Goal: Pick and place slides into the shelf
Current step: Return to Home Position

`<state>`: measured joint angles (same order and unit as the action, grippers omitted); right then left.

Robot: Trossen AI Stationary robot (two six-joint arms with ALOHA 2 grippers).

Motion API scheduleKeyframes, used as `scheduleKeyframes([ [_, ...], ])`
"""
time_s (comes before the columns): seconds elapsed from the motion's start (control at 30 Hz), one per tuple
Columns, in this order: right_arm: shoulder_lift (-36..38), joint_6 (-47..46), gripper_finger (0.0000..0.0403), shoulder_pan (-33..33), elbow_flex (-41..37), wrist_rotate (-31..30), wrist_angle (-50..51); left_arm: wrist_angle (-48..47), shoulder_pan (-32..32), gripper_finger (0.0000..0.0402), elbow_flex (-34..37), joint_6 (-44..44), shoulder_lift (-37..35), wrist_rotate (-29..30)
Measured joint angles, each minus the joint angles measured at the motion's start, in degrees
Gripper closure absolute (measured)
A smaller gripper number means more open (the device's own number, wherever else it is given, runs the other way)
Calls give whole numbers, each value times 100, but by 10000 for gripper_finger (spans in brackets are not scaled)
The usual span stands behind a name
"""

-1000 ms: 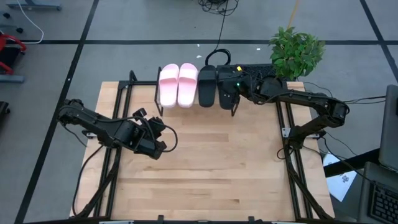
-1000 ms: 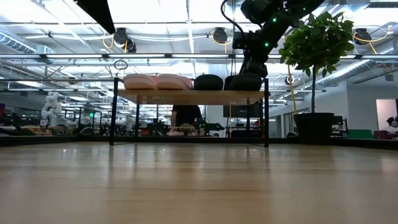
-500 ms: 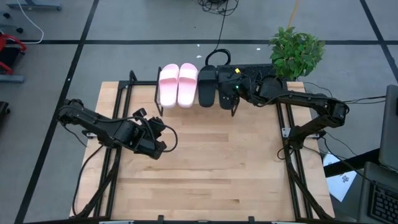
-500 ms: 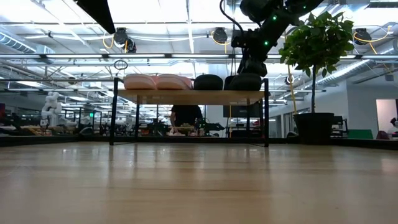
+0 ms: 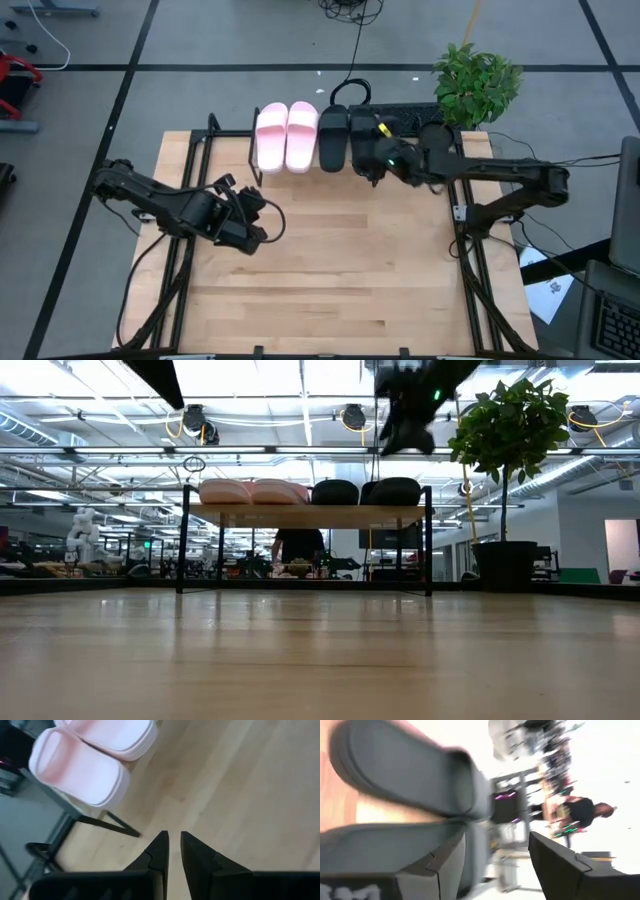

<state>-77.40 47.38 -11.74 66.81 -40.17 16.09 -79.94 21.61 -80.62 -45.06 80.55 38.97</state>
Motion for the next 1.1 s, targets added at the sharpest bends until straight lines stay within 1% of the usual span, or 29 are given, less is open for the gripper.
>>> scheduleKeyframes([
  [0.17,611,504,192,1037,2,-1034,-169,2,0,355,-696,18,-1,-344],
  [0.27,987,527,192,1718,2,-1514,-172,18,9,355,-1190,11,-2,-634],
  [0.37,1362,362,192,2375,2,-1872,-169,87,70,355,-1579,-42,-4,-1010],
  [0.43,1598,183,192,2846,2,-2191,-171,153,134,355,-1718,-15,-4,-1299],
  [0.53,1910,-669,192,3628,2,-2985,-247,377,304,355,-1733,-435,-3,-1739],
  [0.6,2090,-1495,193,4161,2,-3541,-363,539,534,355,-1731,-685,2,-1764],
  [0.7,2335,-2606,193,4896,7,-4320,-519,986,1010,355,-1700,-600,14,-1429],
  [0.8,2542,-2843,193,5497,7,-4706,-463,1427,1566,355,-1644,-311,35,-940],
  [0.87,2648,-2732,193,5802,7,-4681,-455,1490,1967,355,-1644,-303,25,-454],
  [0.93,2740,-2635,193,5972,7,-4620,-447,1320,2346,355,-1644,-492,0,39],
  [0.97,2778,-2630,193,5987,7,-4462,-444,1226,2511,355,-1644,-618,-12,271],
  [1.0,2812,-2623,193,5964,7,-4160,-427,1144,2640,355,-1644,-726,-15,462],
  [1.03,2821,-2635,193,5898,7,-3692,-396,1099,2713,355,-1642,-777,-17,598],
  [1.1,2792,-2776,193,5619,7,-2694,-294,1207,2699,355,-1549,-745,-29,653],
])
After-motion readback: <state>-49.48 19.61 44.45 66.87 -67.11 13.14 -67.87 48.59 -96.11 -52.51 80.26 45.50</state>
